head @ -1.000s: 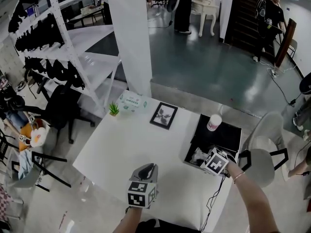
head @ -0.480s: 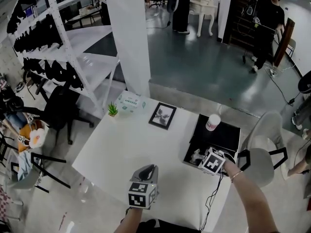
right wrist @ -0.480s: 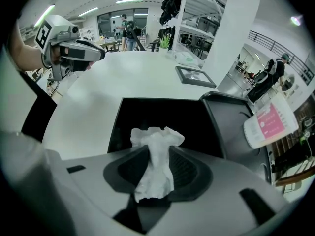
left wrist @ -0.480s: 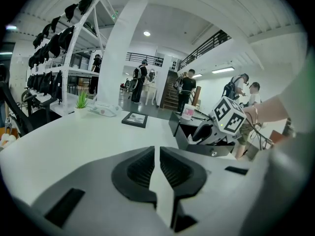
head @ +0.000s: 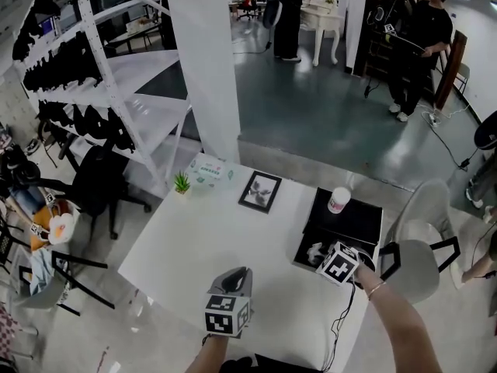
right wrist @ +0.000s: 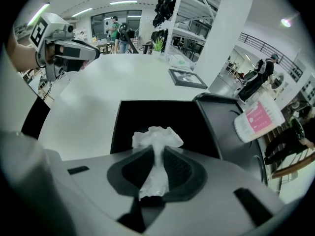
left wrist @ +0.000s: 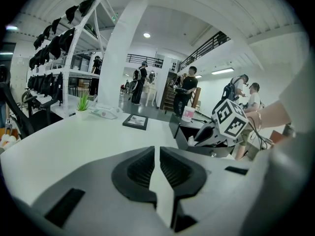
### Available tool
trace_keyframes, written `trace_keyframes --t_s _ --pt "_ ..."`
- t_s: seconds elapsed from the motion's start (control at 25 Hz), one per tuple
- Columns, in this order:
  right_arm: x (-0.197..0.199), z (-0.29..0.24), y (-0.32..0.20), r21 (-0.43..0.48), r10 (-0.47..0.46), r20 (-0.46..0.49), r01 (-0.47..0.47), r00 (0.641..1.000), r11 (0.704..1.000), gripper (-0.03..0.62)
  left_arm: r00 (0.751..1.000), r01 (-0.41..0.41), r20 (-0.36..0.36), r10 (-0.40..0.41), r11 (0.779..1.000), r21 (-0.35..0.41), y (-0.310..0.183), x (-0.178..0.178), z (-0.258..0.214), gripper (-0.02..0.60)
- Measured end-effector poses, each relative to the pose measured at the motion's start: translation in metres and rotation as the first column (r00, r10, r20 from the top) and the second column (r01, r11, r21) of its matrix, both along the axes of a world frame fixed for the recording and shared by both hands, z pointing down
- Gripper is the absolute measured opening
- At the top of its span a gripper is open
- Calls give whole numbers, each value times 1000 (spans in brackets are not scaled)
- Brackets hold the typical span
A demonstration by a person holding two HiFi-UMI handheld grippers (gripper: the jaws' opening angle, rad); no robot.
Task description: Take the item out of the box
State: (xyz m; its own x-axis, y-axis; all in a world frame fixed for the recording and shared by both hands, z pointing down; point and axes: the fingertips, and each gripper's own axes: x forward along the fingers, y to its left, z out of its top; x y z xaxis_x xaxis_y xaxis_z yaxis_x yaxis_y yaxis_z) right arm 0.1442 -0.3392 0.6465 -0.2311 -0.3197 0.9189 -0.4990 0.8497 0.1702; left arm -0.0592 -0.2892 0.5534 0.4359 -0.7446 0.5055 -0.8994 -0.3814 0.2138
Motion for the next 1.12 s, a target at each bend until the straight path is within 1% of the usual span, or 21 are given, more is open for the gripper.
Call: trace_keyframes --t_s 0.28,0.48,0.64,0.8,0.88,1.0,1.12 --pt "1 -8 0 65 67 46 -70 997 995 61 1000 -17 -7 17 1000 5 2 2 -2 28" --pt "6 -25 -6 154 135 76 -146 988 977 61 999 -34 -13 34 999 9 3 5 -3 28" --pt "12 -45 -10 236 207 130 -234 970 943 61 998 -54 -18 55 998 12 6 10 -5 28" --pt "16 -63 -8 295 272 201 -323 941 899 63 997 -72 -16 73 997 19 8 13 -6 28" --pt "18 -71 -6 307 307 253 -377 917 874 63 996 -82 -17 83 996 23 9 15 -6 28" --pt "20 -81 1 300 351 335 -452 875 840 63 995 -101 -16 101 995 26 11 20 -7 28" --pt "19 -95 10 309 362 389 -490 847 815 63 993 -118 -16 119 993 29 14 24 -9 28"
